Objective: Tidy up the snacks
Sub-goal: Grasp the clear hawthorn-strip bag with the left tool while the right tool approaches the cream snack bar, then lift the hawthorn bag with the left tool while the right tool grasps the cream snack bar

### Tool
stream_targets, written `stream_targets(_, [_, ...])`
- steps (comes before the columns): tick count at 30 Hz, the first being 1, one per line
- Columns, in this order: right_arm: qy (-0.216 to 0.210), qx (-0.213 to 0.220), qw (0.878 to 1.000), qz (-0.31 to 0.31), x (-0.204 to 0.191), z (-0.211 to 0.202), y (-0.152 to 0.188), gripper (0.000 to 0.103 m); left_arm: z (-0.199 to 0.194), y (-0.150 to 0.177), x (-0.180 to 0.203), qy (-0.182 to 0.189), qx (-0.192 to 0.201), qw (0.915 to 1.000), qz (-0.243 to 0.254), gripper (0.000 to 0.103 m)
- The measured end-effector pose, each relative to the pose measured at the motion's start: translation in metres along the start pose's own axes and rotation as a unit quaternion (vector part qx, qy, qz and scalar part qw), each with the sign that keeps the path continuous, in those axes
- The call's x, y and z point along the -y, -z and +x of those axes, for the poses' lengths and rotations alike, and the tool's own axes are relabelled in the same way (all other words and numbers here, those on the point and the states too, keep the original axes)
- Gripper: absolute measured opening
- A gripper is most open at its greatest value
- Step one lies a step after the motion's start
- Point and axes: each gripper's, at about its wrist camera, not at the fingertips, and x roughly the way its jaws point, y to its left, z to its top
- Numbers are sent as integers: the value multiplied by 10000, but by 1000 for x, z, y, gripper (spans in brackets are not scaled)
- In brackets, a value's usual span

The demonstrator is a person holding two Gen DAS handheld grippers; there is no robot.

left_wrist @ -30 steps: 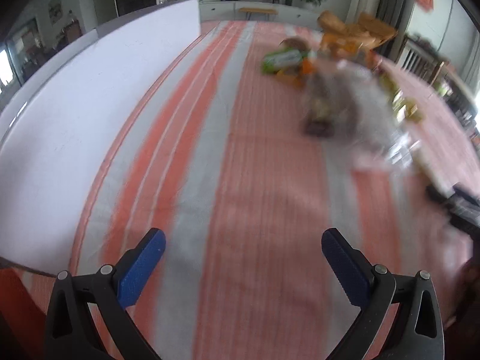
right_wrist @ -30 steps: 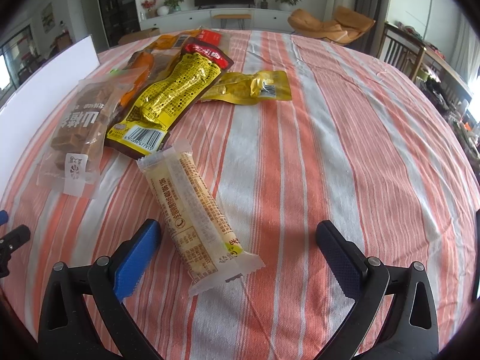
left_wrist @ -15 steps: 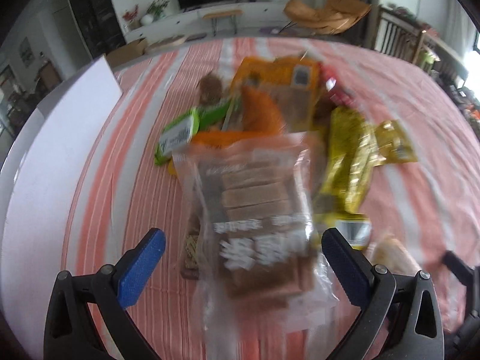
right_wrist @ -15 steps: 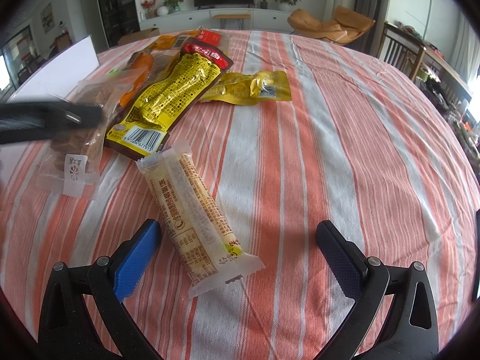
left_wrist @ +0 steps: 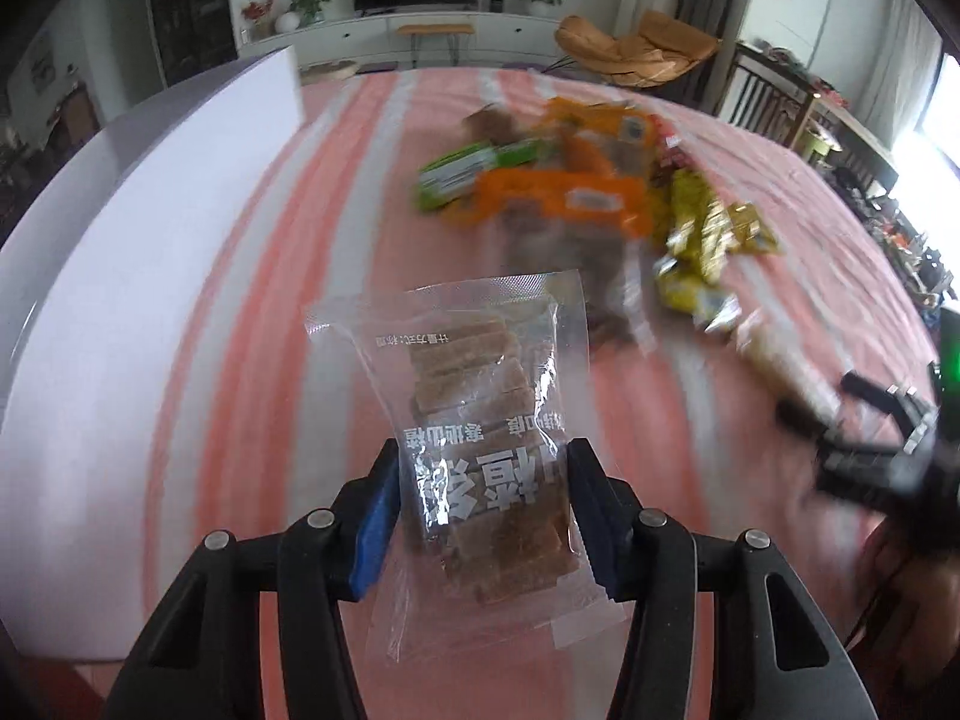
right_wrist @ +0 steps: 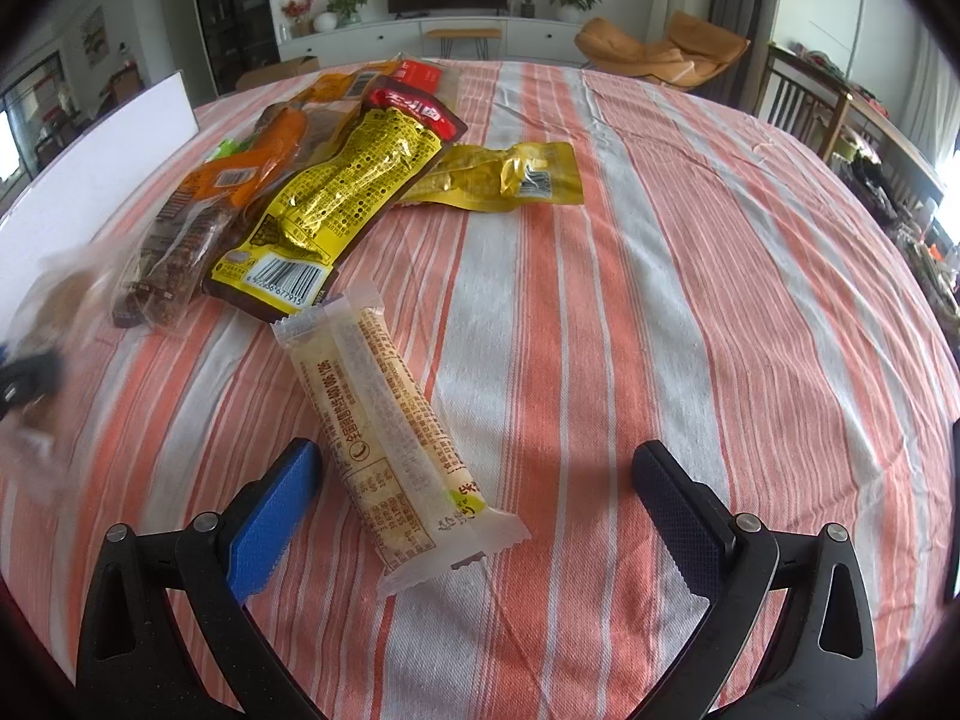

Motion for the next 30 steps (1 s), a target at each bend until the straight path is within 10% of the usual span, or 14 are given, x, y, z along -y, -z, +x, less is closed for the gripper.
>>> stream_targets(5, [-2, 0, 10000, 0, 0, 0, 0, 103, 15, 13, -27, 204, -29, 9993, -305, 70])
stream_targets(8, [-1, 0, 10000, -1, 0, 0, 0, 103, 23, 12, -21, -74, 72, 9997, -223, 101])
stream_targets(30, [5, -2, 10000, -2, 0, 0, 0, 103, 31, 17, -12, -374, 303, 9988, 92, 103])
